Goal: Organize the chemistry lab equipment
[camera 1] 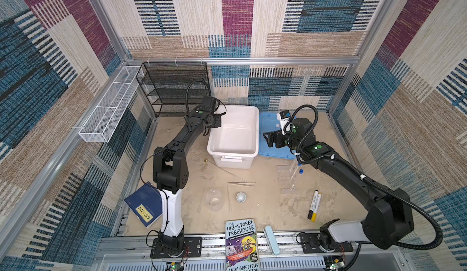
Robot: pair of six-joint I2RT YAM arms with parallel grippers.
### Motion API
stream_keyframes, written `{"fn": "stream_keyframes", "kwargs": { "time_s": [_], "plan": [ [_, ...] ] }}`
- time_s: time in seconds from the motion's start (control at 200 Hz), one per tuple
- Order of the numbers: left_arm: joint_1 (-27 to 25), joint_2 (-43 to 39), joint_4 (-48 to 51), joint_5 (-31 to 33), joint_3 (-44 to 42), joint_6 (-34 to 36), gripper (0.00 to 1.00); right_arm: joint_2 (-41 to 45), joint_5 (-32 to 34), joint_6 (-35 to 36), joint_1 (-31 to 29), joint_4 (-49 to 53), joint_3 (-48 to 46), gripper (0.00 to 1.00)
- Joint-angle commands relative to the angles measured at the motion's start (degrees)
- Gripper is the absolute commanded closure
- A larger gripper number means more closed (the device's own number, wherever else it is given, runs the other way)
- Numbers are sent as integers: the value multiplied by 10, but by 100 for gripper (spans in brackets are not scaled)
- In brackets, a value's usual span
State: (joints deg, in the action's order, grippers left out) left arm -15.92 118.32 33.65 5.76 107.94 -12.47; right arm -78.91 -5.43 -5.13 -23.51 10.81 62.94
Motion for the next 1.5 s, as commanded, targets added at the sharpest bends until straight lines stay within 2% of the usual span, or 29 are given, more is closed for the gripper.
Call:
{"fn": "stream_keyframes", "kwargs": {
  "time_s": [0.0, 0.125, 0.195, 0.506, 0.726, 0.947, 1.212, 1.492],
  "plan": [
    [3, -24, -18, 10, -31, -9, 74, 5, -1, -8, 0, -24, -2, 1],
    [4, -46, -31, 4, -66, -30, 77, 7, -3, -12, 0, -25, -2, 1],
    [7, -56, -38, 13, -84, -39, 84, 6, -6, -15, 0, -25, -1, 1],
    [32, -103, -80, -3, -165, -122, 91, -3, -16, -22, 0, -20, 13, 1],
    [41, -160, -121, 4, -231, -193, 91, -8, -28, -26, 0, -17, 19, 1],
    [42, -204, -151, 15, -286, -219, 92, -11, -32, -30, 0, -18, 21, 0],
    [45, -255, -215, 22, -367, -293, 95, -12, -30, -31, 0, -21, 12, 0],
    [58, -293, -246, 51, -399, -353, 97, -1, -21, -26, 0, -19, 2, 0]
  ]
}}
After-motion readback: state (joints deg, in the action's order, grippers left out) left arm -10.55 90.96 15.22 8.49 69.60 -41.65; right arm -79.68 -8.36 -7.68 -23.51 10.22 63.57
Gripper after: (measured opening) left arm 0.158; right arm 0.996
